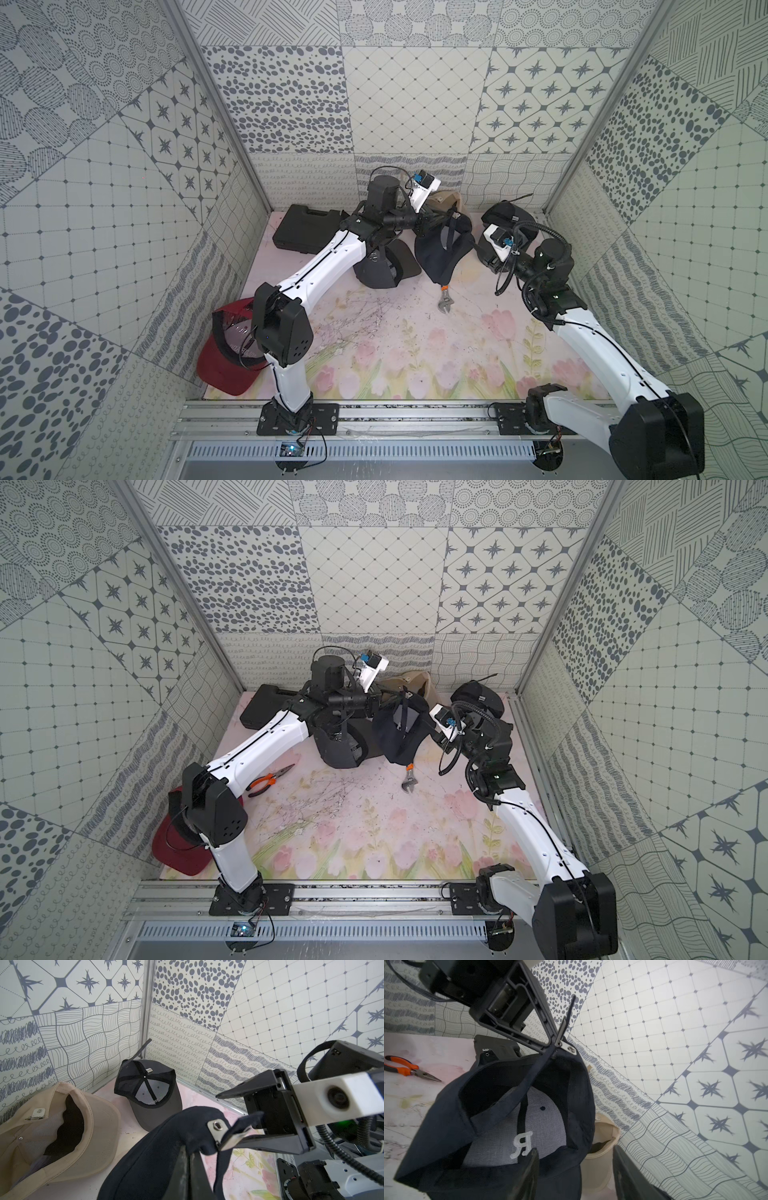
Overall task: Open the adjustable buckle of the baseball cap
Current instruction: Adjust the baseball cap.
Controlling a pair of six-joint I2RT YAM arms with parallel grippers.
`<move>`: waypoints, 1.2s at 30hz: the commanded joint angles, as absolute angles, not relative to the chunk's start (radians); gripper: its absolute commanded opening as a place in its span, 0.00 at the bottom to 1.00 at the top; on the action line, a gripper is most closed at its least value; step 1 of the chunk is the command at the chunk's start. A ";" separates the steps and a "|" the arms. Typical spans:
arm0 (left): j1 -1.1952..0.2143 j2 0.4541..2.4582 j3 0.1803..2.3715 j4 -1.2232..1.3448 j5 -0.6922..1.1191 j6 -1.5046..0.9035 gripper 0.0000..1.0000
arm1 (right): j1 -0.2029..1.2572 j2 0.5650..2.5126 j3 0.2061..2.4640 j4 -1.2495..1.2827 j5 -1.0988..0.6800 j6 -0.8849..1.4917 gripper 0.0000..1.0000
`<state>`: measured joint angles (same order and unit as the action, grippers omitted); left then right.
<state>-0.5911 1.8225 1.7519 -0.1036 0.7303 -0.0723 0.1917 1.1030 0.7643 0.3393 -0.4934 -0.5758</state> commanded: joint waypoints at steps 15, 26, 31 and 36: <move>-0.595 1.805 1.741 -0.213 0.883 0.112 0.00 | 0.311 1.117 0.782 0.517 -0.470 -0.922 0.54; -0.595 1.799 1.737 -0.225 0.900 0.129 0.00 | 0.354 1.156 0.840 0.430 -0.442 -0.996 0.40; -0.595 1.799 1.745 -0.231 0.886 0.136 0.00 | 0.353 1.121 0.819 0.413 -0.416 -1.005 0.40; -0.595 1.802 1.752 -0.237 0.890 0.142 0.00 | 0.352 1.104 0.808 0.381 -0.385 -1.031 0.39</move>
<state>-0.5915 1.8172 1.7382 -0.2501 0.8497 0.1101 0.3485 1.1316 0.8165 0.3847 -0.4149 -1.0080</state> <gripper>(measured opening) 0.052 0.395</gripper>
